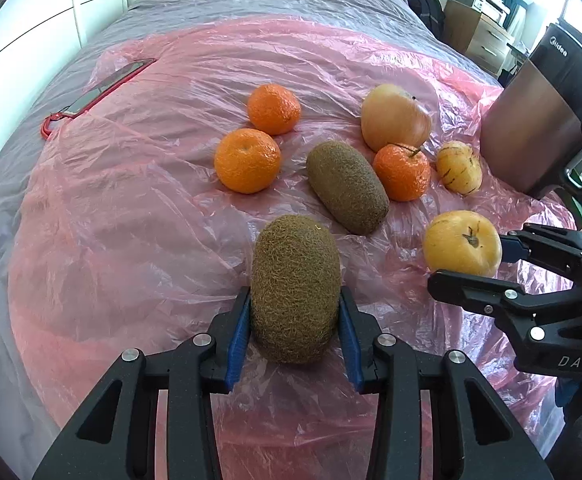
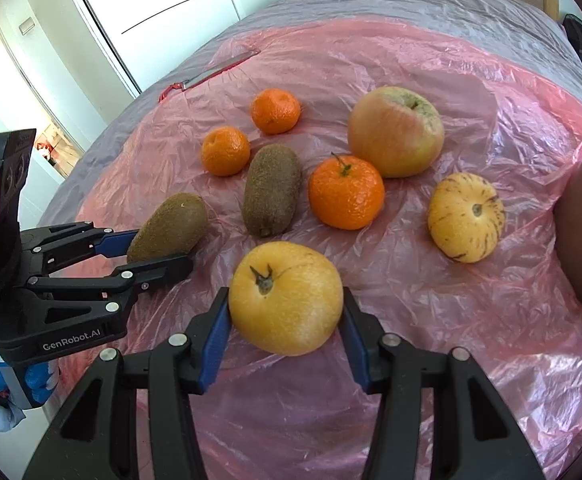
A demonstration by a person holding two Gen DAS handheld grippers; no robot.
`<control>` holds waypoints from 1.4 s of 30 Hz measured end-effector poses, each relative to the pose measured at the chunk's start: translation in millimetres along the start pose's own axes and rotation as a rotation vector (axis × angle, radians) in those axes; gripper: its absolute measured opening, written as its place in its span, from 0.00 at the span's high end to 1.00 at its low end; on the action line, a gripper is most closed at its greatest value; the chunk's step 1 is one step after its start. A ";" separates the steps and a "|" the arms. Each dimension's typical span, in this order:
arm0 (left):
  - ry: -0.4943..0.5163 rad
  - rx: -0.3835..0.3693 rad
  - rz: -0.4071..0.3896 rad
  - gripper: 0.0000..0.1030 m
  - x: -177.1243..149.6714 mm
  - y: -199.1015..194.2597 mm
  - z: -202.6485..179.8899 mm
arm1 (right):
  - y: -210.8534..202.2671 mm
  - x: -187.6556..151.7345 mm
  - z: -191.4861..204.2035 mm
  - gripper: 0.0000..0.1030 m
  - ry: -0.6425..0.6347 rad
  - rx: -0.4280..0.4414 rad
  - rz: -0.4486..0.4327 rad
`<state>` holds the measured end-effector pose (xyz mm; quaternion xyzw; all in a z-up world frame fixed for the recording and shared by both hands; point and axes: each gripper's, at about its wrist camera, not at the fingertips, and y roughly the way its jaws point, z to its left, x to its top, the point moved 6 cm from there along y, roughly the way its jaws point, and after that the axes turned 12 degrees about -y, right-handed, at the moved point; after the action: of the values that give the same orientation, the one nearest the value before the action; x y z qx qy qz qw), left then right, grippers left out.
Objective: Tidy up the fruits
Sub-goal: 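Carry the kiwi and pear over to the green tray with both tools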
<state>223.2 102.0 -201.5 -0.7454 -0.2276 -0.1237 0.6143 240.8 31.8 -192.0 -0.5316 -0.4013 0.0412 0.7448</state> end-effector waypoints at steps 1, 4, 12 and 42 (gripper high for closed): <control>-0.009 -0.003 -0.004 0.66 0.3 -3.1 0.4 | -3.2 -0.8 0.8 0.68 -0.001 0.000 -0.004; -0.031 -0.010 -0.015 0.66 0.3 -10.2 0.4 | -11.4 -1.0 1.7 0.68 -0.001 0.002 -0.013; -0.060 -0.025 -0.048 0.66 -3.3 -38.4 -4.6 | -39.3 -9.3 5.0 0.68 0.011 0.004 -0.041; 0.049 -0.179 -0.066 0.66 -62.2 -119.5 -141.9 | -173.5 -119.9 -60.1 0.68 0.179 -0.103 -0.137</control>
<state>124.2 -30.6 -97.2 -0.7859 -0.2250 -0.1820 0.5464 135.1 -147.1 -122.0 -0.5419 -0.3702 -0.0781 0.7505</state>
